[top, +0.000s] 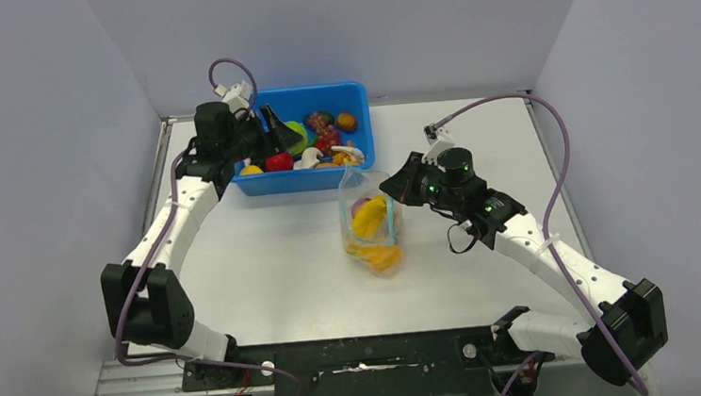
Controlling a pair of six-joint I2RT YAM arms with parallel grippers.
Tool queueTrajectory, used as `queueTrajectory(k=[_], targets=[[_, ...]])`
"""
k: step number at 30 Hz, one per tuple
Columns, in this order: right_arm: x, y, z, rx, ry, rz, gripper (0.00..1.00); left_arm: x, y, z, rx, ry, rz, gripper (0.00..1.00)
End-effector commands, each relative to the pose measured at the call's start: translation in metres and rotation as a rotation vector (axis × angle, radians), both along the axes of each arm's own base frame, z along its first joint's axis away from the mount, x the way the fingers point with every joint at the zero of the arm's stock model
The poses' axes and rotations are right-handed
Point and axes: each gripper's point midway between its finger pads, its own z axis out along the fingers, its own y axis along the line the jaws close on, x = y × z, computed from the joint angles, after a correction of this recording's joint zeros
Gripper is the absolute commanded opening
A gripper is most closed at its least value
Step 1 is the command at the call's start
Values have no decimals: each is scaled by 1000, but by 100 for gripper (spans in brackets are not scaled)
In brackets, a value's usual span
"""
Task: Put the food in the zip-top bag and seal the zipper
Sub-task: Pick up the fake vegetable from the bin, then place the fake vegetable in the zipper food storage bag.
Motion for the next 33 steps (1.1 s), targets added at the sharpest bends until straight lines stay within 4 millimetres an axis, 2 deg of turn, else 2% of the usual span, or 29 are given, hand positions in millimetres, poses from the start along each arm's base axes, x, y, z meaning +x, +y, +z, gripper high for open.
queueTrajectory(k=[1,3,8,13,23,29,33], targets=[[9,3,27,55,-68,-15,0,-51,-25,61,-141,-137,-119,38],[9,4,28,56,-65,-9,0,-72,-30,62,-155,-136,-152,37],[12,3,33,60,-68,-21,0,-129,-60,46,-189,-83,-269,37],[15,3,37,45,-72,-18,0,-165,-87,45,-208,-77,-340,37],[14,5,37,55,-65,-9,0,-178,-107,49,-268,-83,-377,37],[13,5,37,57,-64,-10,0,-174,-122,36,-199,-71,-358,38],[12,5,36,60,-63,-7,0,-167,-124,23,-123,-90,-318,41]])
